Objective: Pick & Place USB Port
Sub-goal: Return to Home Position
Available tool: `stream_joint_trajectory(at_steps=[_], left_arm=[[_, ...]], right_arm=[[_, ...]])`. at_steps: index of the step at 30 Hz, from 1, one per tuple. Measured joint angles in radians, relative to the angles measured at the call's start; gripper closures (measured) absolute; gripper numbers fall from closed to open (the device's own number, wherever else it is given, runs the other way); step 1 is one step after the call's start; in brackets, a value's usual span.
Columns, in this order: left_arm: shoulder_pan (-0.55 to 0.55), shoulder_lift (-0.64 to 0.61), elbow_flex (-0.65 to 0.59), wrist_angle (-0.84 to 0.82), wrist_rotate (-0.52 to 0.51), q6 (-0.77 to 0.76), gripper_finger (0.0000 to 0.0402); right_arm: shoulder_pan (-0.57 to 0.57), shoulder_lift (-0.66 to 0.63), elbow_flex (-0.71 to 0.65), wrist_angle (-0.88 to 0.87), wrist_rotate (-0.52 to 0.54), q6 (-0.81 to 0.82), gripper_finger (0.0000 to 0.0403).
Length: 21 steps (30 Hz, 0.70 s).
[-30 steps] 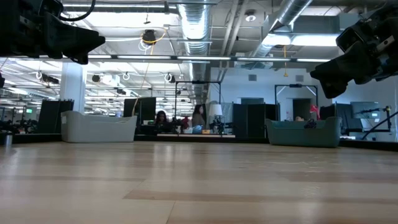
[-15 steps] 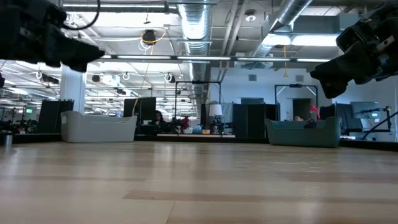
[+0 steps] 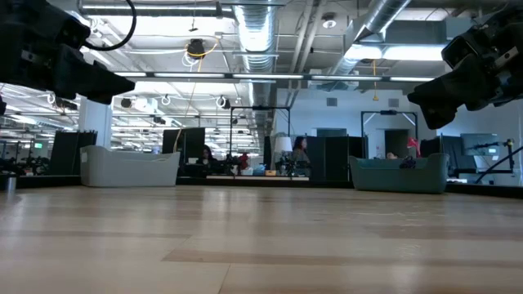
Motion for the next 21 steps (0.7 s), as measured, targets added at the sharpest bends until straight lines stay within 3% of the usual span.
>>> stream_joint_trajectory(at_steps=[21], left_arm=[[-0.076,0.001,0.000,0.014,-0.023,0.000,0.0291]], right_arm=[[0.000,0.000,0.000,0.000,0.000,0.000,0.0329]])
